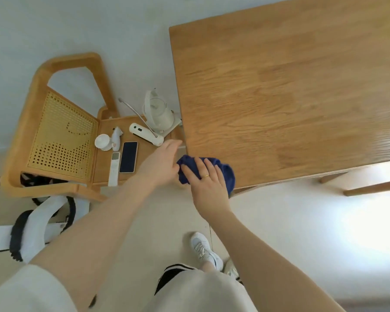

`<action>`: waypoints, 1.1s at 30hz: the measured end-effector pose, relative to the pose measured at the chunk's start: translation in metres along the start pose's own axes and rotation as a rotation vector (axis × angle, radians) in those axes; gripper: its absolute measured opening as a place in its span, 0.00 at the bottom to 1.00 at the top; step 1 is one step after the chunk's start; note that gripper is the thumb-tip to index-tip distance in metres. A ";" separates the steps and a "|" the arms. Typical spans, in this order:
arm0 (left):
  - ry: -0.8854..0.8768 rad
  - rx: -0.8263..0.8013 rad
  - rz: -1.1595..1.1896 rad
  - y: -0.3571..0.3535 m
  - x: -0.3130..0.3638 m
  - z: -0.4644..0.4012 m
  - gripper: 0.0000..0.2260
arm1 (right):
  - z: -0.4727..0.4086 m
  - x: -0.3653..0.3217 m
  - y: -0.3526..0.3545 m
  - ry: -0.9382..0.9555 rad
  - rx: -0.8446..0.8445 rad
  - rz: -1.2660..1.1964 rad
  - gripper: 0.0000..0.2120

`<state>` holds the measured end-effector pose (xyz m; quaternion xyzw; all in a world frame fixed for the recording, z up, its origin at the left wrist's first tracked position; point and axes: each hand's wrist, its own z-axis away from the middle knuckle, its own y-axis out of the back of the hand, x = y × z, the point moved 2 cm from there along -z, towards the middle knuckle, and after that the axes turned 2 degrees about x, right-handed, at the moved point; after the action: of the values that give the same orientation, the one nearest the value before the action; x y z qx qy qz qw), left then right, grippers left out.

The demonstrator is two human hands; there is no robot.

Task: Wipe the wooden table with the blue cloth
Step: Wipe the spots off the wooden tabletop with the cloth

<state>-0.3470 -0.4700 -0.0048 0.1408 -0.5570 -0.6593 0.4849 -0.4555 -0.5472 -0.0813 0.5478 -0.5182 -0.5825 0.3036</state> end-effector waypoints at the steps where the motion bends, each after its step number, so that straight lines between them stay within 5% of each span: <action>1: -0.015 0.007 -0.002 -0.003 0.006 0.002 0.29 | -0.004 0.017 0.005 -0.036 0.015 -0.004 0.24; 6: -0.198 -0.033 -0.124 -0.026 0.034 -0.004 0.39 | -0.021 0.120 0.038 -0.334 0.145 0.044 0.20; 9: -0.239 -0.052 -0.199 -0.037 0.044 -0.017 0.46 | -0.017 0.124 0.038 -0.450 0.201 0.085 0.20; 14: -0.207 -0.126 -0.291 -0.048 0.046 -0.032 0.56 | 0.014 0.066 0.023 -0.213 0.136 0.005 0.22; 18: -0.213 -0.118 -0.291 -0.046 0.044 -0.035 0.58 | -0.006 0.098 0.033 -0.067 0.090 0.051 0.21; 26: -0.205 -0.138 -0.284 -0.049 0.043 -0.036 0.60 | -0.049 0.157 0.049 -0.386 0.132 0.117 0.26; 33: -0.184 -0.142 -0.298 -0.046 0.047 -0.035 0.59 | -0.012 0.123 0.041 -0.100 0.026 0.030 0.22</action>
<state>-0.3665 -0.5330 -0.0398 0.1263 -0.5241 -0.7715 0.3378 -0.4793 -0.6756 -0.0808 0.5140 -0.5483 -0.5979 0.2787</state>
